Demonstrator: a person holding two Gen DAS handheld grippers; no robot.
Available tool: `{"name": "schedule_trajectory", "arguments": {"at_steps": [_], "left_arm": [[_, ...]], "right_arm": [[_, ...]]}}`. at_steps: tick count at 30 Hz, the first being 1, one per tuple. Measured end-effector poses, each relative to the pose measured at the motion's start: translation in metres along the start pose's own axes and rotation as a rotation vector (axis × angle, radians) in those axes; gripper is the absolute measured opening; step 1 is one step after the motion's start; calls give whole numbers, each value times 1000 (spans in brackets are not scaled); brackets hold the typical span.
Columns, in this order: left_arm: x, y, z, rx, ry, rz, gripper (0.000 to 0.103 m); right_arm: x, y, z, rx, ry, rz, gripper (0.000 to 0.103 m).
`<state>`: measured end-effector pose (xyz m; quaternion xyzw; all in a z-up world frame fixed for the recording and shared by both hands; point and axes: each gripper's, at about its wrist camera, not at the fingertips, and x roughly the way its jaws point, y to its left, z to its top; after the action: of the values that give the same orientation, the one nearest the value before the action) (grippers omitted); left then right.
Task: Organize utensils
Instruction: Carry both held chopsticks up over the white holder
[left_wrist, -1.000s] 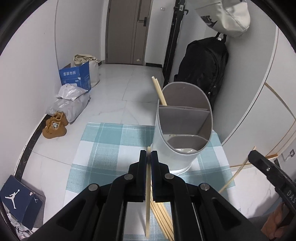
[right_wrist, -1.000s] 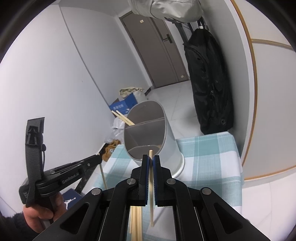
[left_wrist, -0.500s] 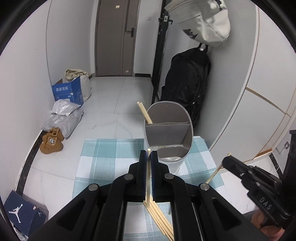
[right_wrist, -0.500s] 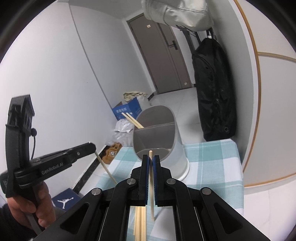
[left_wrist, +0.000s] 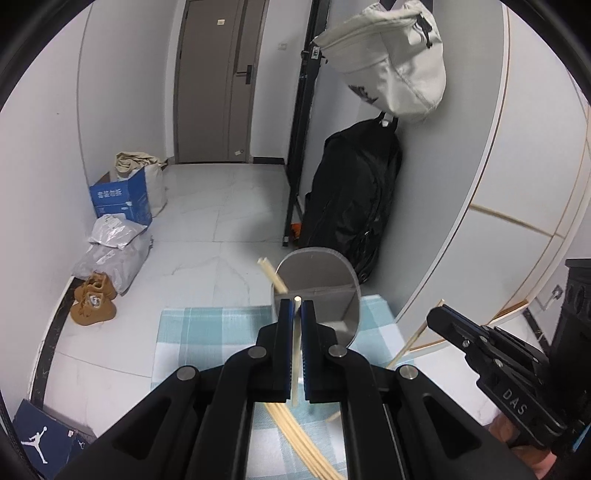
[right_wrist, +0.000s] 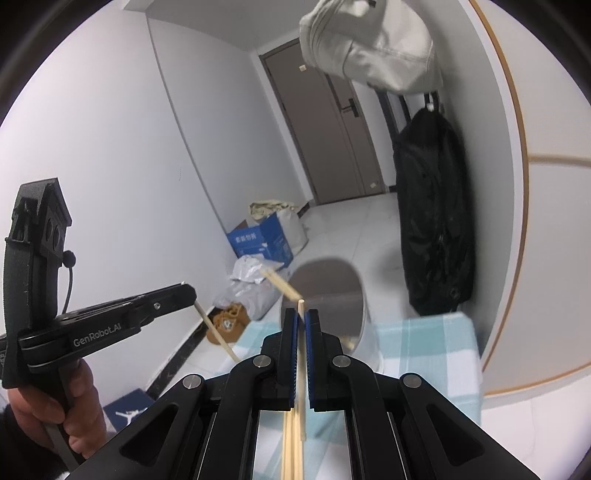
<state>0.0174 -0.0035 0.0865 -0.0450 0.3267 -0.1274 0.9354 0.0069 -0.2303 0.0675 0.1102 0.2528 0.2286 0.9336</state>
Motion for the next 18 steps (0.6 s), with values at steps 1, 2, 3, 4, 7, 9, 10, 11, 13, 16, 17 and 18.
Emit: {"name": "schedule_trajectory", "arguments": {"at_steps": [1,2,3,4,7,9,10,11,13,16,17,18], "left_arm": [[-2,1,8,-3,-2,1,0],[-2,1,13,-6,-1,-3,0],[-3,1,18,-9,-2,-7,0],[-4,0,24,-13,-4,-10,0],[-7,-1,45,-18,-15,-31,0],[-8,-2,54,-19,-25,-38,0],[-8,-1,60,-20,-31,-40,0],[-8,-1,67,-23,-37,-43,0],[-7,0,78,-29,-48,-49,0],[-4,1,93,-37,-72,-49,0],[-2,2,95,-41,-76,-53,0],[0,3,98,-47,-79,-60,0]], "right_arm": [[-1,0,8,2,-3,0,3],[-3,0,14,4,-6,-1,3],[-4,0,23,5,-8,-3,3],[-5,0,32,4,-13,-4,3],[-5,1,56,-3,-28,-13,3],[-4,1,69,-6,-37,-13,3],[-2,2,78,-10,-41,-14,3],[0,2,86,-15,-43,-16,3],[4,4,96,-27,-46,-17,3],[14,6,118,-57,-50,-22,3],[17,7,124,-68,-51,-23,3],[20,8,127,-76,-52,-24,3]]}}
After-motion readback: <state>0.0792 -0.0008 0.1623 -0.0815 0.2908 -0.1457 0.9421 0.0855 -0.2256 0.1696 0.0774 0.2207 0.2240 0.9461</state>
